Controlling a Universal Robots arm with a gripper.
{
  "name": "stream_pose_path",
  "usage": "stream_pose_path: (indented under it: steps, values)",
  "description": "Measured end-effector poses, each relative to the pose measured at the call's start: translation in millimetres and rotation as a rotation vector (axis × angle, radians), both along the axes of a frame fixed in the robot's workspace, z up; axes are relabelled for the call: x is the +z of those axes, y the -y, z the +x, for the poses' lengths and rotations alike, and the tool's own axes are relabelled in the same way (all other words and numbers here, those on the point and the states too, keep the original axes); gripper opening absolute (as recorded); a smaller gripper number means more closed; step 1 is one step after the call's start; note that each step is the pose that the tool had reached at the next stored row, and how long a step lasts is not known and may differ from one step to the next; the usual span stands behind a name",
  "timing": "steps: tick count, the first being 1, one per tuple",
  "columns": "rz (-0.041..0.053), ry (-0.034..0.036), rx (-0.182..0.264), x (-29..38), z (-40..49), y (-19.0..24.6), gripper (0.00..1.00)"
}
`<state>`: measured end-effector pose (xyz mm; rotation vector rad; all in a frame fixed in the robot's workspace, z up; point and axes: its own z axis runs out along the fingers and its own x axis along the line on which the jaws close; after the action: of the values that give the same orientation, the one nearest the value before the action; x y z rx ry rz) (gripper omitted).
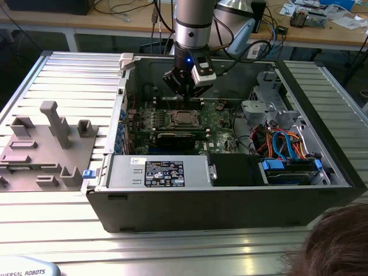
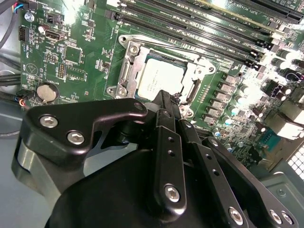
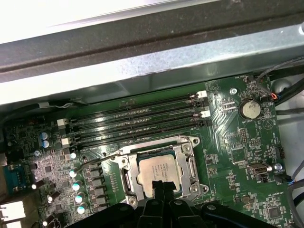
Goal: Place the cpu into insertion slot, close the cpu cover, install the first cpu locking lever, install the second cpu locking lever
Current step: 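Install the first cpu locking lever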
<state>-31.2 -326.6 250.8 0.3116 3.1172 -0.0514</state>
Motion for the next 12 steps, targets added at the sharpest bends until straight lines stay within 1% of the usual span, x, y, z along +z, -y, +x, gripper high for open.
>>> stream_pose_path:
  steps: [12]
  values:
    - [0.0,0.0,0.01,0.0,0.0,0.0,0.11]
